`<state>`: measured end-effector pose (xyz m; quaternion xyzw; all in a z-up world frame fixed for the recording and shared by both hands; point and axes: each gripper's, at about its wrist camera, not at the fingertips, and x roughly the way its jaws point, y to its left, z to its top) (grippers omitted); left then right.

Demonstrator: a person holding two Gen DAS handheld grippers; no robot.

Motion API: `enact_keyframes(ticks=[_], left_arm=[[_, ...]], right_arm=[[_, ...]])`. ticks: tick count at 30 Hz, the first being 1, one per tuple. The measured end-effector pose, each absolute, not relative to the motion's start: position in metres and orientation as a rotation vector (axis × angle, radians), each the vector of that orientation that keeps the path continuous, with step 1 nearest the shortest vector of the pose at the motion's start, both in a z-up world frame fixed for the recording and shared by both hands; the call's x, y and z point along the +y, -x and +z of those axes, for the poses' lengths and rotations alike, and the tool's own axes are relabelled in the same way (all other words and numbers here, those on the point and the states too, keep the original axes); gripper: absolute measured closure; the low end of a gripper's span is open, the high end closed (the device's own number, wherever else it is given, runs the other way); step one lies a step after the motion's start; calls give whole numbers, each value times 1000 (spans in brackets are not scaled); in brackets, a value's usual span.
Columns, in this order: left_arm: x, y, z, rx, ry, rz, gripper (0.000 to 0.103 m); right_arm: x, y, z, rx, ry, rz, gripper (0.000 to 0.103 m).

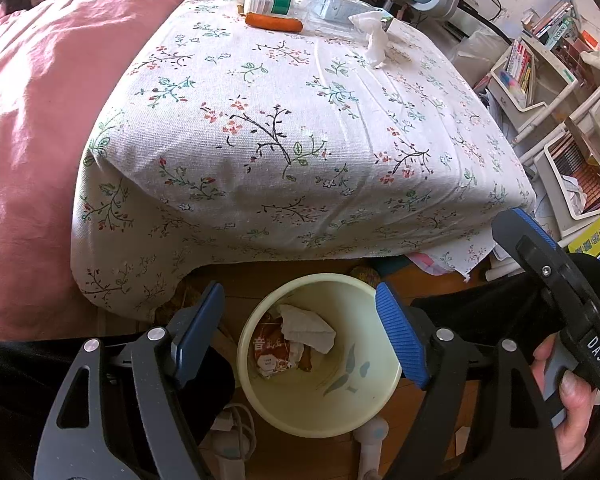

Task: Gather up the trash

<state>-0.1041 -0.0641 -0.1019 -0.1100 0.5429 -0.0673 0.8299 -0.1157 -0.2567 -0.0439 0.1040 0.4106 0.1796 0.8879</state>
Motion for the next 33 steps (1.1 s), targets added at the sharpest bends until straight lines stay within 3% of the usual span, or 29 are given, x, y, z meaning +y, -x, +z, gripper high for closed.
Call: enact_keyframes(ticks=[33], left_arm=[[-64, 105, -101, 1147, 238, -142, 28]], right_arm=[[-254, 116, -48, 874, -200, 366, 23]])
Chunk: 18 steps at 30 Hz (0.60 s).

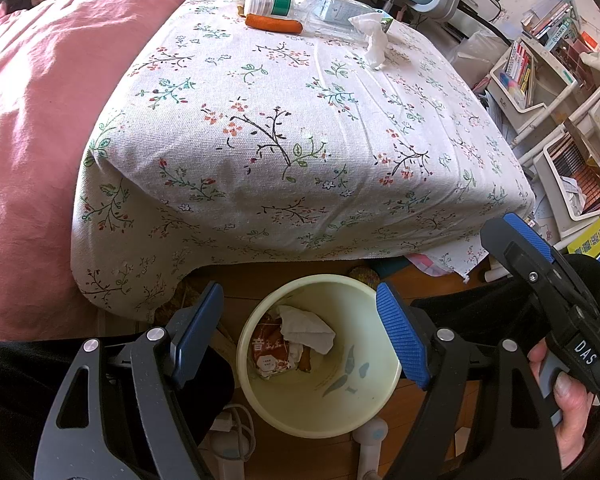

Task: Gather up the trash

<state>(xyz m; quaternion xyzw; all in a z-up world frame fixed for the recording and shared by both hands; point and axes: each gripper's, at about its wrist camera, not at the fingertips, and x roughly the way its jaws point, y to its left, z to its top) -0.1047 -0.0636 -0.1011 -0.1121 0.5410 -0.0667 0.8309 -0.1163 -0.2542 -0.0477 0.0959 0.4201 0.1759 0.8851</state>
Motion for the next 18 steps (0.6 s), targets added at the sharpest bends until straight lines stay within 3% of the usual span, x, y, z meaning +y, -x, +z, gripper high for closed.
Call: enact_keyframes(ticks=[18], left_arm=[[-62, 105, -100, 1143, 243, -140, 28]], right_arm=[[-257, 114, -48, 870, -200, 361, 23]])
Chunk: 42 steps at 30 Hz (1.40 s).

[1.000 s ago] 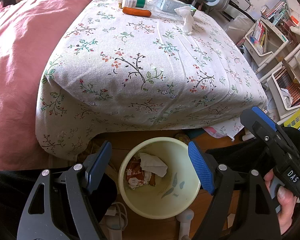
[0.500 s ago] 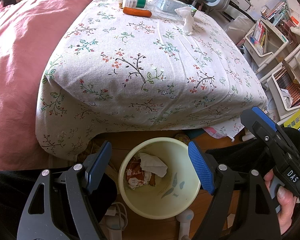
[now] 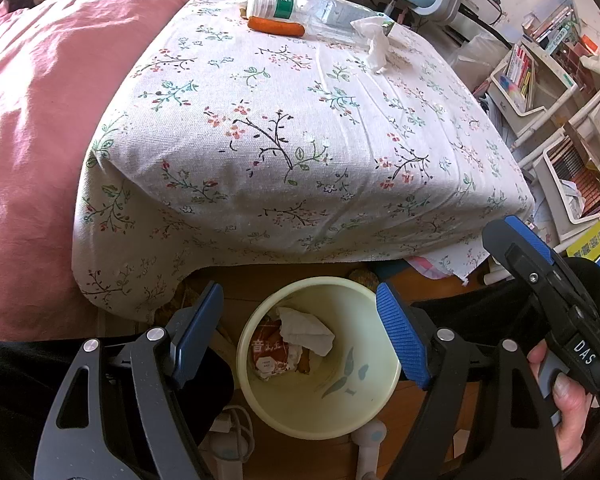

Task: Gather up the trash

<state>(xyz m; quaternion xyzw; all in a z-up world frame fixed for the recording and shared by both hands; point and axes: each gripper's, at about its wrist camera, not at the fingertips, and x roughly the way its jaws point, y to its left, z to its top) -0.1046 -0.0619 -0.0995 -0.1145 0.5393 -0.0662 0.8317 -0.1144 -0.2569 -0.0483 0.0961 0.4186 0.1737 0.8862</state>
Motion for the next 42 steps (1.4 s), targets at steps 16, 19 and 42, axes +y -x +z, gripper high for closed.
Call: enact_keyframes(ticks=[16, 19, 42], left_arm=[[-62, 105, -99, 1143, 242, -140, 28], [-62, 105, -100, 1142, 243, -140, 28], [-62, 105, -100, 1141, 243, -139, 28]], right_arm=[[-258, 115, -47, 868, -201, 359, 23], [-258, 114, -48, 867, -200, 359, 23], [-261, 113, -47, 864, -197, 355, 23]])
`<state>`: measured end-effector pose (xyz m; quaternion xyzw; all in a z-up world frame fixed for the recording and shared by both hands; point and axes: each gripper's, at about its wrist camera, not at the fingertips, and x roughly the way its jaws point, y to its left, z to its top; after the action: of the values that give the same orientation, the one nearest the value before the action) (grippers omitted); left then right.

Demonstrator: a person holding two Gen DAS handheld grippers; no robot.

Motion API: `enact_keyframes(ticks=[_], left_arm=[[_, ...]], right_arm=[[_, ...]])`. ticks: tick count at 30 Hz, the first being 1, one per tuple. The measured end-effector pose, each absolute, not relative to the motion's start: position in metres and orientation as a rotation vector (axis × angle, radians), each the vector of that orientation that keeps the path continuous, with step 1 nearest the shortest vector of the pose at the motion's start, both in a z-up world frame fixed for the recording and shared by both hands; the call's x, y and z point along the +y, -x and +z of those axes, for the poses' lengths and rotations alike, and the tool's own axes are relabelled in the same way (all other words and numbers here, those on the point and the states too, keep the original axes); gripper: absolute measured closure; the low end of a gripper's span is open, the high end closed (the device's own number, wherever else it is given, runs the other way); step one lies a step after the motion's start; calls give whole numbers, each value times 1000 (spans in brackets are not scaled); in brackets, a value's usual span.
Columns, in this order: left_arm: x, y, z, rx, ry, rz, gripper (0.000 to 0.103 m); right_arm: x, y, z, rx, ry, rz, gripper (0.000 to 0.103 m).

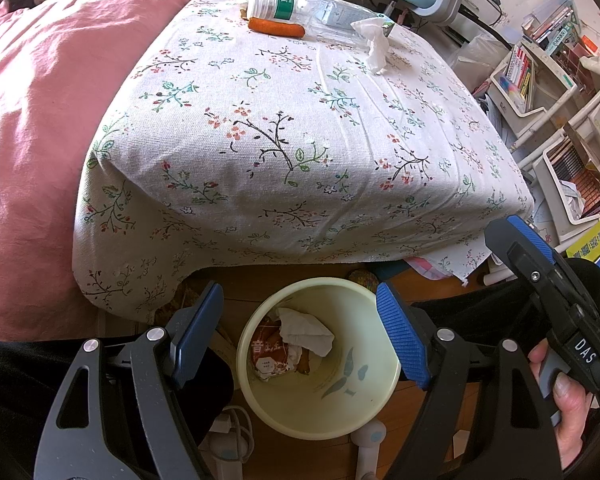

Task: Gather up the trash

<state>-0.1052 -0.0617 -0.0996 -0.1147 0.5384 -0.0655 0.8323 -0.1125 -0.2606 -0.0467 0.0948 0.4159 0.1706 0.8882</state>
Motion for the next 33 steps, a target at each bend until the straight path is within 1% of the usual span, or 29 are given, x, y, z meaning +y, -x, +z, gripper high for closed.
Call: enact_keyframes(ticks=[33], left_arm=[[-60, 104, -99, 1140, 250, -136, 28]], right_arm=[[-262, 112, -46, 864, -193, 353, 23]])
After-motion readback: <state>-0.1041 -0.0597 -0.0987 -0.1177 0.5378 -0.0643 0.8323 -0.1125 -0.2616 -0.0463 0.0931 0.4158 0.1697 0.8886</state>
